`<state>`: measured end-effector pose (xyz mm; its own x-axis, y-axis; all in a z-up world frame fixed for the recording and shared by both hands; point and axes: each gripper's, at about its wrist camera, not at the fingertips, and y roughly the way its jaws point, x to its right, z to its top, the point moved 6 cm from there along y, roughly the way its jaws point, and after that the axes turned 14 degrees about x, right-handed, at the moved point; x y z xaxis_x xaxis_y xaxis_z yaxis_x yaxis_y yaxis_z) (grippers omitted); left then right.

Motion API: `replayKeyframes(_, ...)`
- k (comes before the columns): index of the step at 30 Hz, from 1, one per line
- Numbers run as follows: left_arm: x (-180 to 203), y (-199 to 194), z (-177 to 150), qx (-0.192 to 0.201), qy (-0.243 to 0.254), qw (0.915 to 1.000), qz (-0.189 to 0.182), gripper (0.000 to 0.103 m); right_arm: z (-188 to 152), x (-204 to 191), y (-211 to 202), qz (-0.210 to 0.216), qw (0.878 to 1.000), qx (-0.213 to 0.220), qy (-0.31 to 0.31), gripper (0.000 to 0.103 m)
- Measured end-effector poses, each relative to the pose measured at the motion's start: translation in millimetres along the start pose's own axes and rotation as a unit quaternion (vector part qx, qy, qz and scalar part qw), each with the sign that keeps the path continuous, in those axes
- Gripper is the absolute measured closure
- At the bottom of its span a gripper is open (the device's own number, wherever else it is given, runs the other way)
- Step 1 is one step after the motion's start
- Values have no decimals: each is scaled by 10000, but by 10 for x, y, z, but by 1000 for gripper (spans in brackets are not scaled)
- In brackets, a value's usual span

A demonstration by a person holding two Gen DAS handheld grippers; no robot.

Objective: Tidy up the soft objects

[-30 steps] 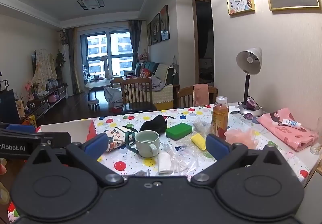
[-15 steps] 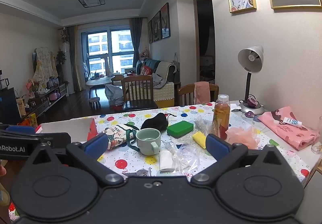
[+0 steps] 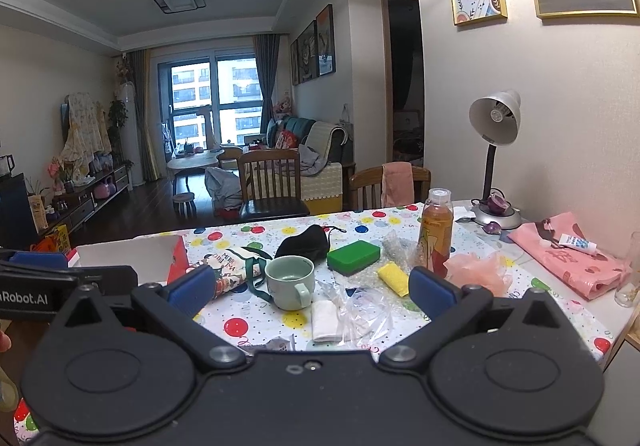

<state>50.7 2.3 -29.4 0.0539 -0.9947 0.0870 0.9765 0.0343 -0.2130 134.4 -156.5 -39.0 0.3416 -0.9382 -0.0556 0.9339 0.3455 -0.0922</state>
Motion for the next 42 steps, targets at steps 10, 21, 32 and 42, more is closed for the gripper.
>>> replayKeyframes(10, -34, 77, 45, 24, -12, 10000, 8, 0, 8, -2, 45, 56, 9999, 23, 80, 0)
replayKeyframes(21, -37, 121, 37, 25, -36, 10000, -23, 0, 17, -6, 75, 36, 10000, 13, 89, 0)
replayKeyframes(32, -5, 156, 49, 42, 67, 10000, -40, 0, 50, -15, 92, 38, 10000, 55, 67, 0)
replayKeyframes(42, 94, 310, -33, -179, 41, 9996, -216, 0, 72, 127, 150, -82, 10000, 8, 34, 0)
